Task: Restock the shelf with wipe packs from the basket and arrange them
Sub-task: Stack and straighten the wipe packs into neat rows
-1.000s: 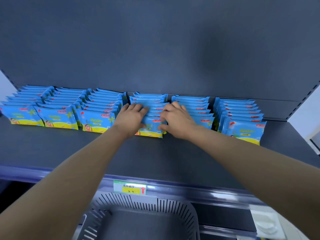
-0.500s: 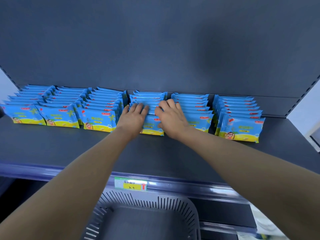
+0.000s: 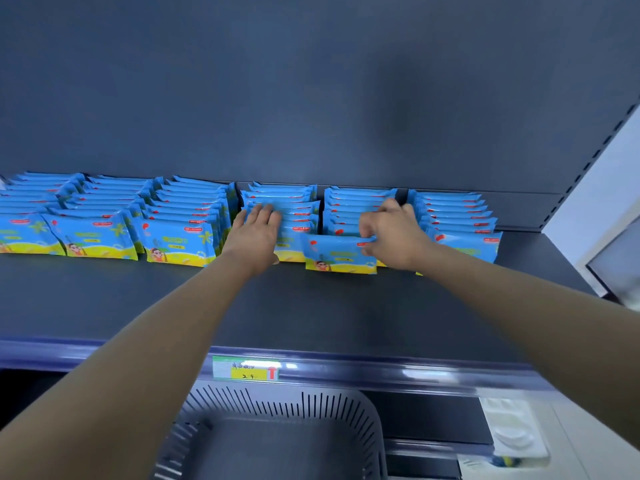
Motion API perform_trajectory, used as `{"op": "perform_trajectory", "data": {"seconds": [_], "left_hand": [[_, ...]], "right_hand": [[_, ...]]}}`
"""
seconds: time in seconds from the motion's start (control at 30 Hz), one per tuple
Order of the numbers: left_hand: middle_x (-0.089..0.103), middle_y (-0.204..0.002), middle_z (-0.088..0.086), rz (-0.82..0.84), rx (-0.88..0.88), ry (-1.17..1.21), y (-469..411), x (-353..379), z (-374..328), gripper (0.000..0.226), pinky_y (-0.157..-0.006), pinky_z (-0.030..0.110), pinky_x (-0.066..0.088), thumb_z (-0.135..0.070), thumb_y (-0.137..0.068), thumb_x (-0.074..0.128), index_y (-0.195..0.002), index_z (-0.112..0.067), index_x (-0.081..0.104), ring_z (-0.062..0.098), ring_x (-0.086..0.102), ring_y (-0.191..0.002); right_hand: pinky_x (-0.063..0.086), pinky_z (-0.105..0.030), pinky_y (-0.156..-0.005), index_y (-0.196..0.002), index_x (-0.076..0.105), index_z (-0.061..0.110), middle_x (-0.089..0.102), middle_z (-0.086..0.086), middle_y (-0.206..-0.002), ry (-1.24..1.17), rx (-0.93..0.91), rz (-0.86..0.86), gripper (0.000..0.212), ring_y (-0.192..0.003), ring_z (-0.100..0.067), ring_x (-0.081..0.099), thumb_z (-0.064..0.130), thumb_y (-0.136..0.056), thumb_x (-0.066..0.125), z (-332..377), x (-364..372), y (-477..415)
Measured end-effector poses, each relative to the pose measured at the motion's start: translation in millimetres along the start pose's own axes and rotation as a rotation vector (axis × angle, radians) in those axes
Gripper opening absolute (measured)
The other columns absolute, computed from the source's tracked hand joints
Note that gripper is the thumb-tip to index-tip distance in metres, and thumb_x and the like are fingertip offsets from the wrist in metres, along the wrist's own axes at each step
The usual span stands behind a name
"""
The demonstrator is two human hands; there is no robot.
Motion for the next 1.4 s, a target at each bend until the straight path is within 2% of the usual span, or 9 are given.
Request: {"op": "perform_trajectory", "data": {"seconds": [0.13,0.23,0.33,0.5,0.6,0.83,1.13,1.23,1.4], "left_hand": [[0.000,-0.157,0.006,0.011,-0.009,0.038,-3,0,-8,0.100,-0.118,0.043,0.003,-0.038,-0.085,0.063,-0.148,-0.018,-0.012,0.026,-0.003,-0.145],[-0.003,-0.158,0.001,0.014,0.001,0.028,-7,-1,-13,0.096,-0.118,0.044,0.002,-0.029,-0.089,0.060,-0.147,-0.022,-0.017,0.025,-0.005,-0.145],[0.001,-0.157,-0.001,-0.007,-0.001,0.017,-11,-2,-14,0.089,-0.118,0.043,0.006,-0.010,-0.090,0.054,-0.148,-0.021,-0.014,0.025,-0.002,-0.145],[0.005,-0.155,0.002,-0.032,0.031,-0.002,-20,-4,-10,0.084,-0.118,0.044,0.009,-0.003,-0.086,0.058,-0.148,-0.019,0.004,0.027,0.003,-0.145],[0.010,-0.155,0.002,-0.031,0.045,0.024,-24,-3,-7,0.080,-0.118,0.044,0.007,0.000,-0.085,0.056,-0.146,-0.019,0.009,0.025,0.007,-0.145],[0.021,-0.144,0.001,-0.008,0.056,0.000,-27,-6,4,0.086,-0.116,0.049,0.011,-0.009,-0.082,0.061,-0.148,-0.022,0.006,0.025,0.021,-0.137],[0.008,-0.153,0.001,0.047,0.050,-0.009,-28,-8,10,0.093,-0.115,0.053,0.009,-0.035,-0.081,0.068,-0.148,-0.022,0.005,0.029,0.006,-0.143],[-0.002,-0.156,-0.003,0.114,-0.013,0.049,-27,-3,11,0.094,-0.112,0.060,0.006,-0.035,-0.085,0.064,-0.148,-0.032,-0.007,0.033,-0.003,-0.143],[-0.003,-0.157,-0.007,0.124,-0.009,0.083,-28,-3,11,0.093,-0.112,0.060,0.005,-0.032,-0.087,0.062,-0.147,-0.037,-0.009,0.032,-0.003,-0.144]], "right_hand": [[0.017,-0.031,-0.076,-0.094,0.050,0.022,0.051,0.001,-0.096,0.063,0.042,-0.049,0.019,-0.101,-0.023,0.035,0.013,-0.080,0.060,-29,0,13],[0.022,-0.035,-0.083,-0.104,0.049,0.020,0.051,0.000,-0.107,0.205,-0.007,-0.058,0.030,-0.103,-0.022,0.034,0.030,-0.080,0.064,-30,7,14],[0.026,-0.037,-0.090,-0.110,0.049,0.017,0.043,-0.003,-0.118,0.271,-0.026,-0.083,0.042,-0.111,-0.025,0.032,0.041,-0.080,0.065,-25,13,9],[0.027,-0.036,-0.096,-0.118,0.044,0.013,0.041,-0.004,-0.130,0.177,-0.031,-0.068,0.045,-0.119,-0.025,0.035,0.030,-0.082,0.065,-23,15,2],[0.027,-0.038,-0.105,-0.135,0.035,0.015,0.040,-0.005,-0.140,0.138,-0.019,-0.033,0.060,-0.128,-0.024,0.035,0.029,-0.084,0.064,-23,15,-1],[0.018,-0.038,-0.113,-0.145,0.025,0.008,0.028,-0.009,-0.149,0.188,-0.037,0.055,0.067,-0.138,-0.027,0.024,0.024,-0.089,0.059,-17,21,-4],[0.020,-0.037,-0.115,-0.146,0.023,0.005,0.028,-0.011,-0.148,0.174,-0.056,0.067,0.066,-0.138,-0.029,0.024,0.016,-0.090,0.058,-17,20,-5],[0.017,-0.036,-0.115,-0.146,0.023,0.004,0.029,-0.012,-0.148,0.174,-0.061,0.057,0.066,-0.138,-0.029,0.024,0.015,-0.090,0.057,-17,21,-6],[0.015,-0.034,-0.115,-0.146,0.023,0.004,0.027,-0.012,-0.149,0.132,-0.054,0.069,0.067,-0.139,-0.029,0.021,0.015,-0.090,0.059,-19,22,-8]]}}
Point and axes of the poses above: each hand's wrist, its own y-axis away from the middle knuckle, its own x-axis out of the palm, z = x × y, the point moved 3 cm from there along -y, towards the middle knuckle
